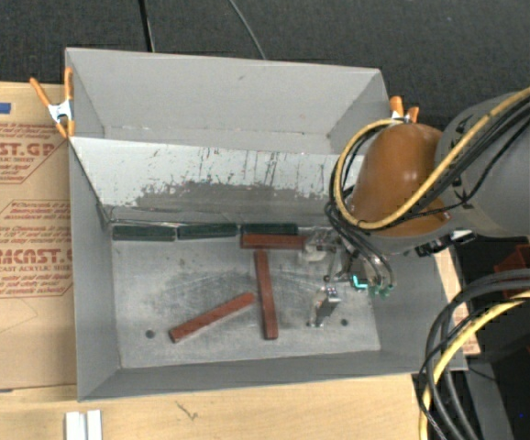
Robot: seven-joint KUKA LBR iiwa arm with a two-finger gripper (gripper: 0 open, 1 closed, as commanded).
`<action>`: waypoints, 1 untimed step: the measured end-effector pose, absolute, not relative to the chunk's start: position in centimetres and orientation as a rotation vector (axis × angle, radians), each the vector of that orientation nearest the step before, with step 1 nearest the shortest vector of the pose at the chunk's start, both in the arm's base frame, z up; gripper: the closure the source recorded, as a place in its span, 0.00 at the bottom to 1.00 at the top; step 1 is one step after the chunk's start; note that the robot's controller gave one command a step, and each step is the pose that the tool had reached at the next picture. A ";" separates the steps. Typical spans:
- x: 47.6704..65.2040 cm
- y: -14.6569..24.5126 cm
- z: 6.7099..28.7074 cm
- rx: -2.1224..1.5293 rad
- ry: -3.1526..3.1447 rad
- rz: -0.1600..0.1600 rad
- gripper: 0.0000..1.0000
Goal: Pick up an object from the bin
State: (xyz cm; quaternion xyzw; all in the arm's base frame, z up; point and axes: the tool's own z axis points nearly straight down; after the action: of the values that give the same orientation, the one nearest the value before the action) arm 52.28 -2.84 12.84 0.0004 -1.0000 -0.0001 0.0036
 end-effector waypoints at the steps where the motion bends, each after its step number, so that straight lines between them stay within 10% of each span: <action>1: 52.5 -2.8 13.2 0.002 -3.142 0.000 0.00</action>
Offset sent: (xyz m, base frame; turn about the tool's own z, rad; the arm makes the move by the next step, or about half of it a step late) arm -0.0063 0.0330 -0.0584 -0.2843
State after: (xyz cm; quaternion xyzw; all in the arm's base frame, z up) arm 52.49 -2.85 13.22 0.0006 -1.0000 0.0001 -0.0002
